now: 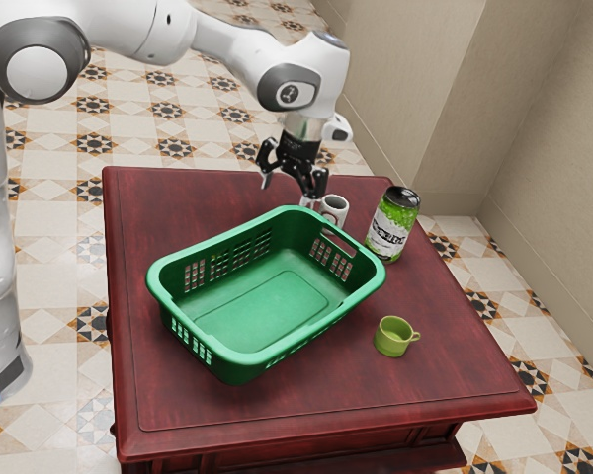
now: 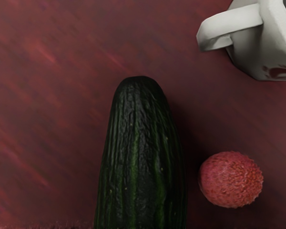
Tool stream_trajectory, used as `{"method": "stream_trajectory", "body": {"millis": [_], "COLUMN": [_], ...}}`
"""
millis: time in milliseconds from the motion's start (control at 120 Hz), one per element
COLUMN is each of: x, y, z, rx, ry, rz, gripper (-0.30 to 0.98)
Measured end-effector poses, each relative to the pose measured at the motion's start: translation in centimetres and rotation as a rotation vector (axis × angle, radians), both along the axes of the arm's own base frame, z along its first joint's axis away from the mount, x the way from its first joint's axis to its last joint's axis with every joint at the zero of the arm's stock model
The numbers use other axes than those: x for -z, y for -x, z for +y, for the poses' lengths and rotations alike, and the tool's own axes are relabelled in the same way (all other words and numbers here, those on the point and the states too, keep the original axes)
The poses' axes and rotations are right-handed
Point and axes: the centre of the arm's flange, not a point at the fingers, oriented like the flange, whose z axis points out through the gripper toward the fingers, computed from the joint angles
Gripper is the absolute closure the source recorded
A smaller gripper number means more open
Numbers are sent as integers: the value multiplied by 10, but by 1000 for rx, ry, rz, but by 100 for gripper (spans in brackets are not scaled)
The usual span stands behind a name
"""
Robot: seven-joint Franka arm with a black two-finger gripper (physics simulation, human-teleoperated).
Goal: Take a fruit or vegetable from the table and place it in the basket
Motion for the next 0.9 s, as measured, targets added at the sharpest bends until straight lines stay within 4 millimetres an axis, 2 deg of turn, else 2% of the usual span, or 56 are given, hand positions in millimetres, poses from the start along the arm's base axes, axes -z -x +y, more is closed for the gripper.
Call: {"method": "stream_trajectory", "body": {"millis": [367, 742, 900], "x": [11, 19, 25], "y": [0, 5, 5], "z": [-1, 17, 19], "rx": [-12, -49, -55], "ry": [34, 50, 59], "rz": [37, 61, 75], "gripper": [0, 0, 0]}}
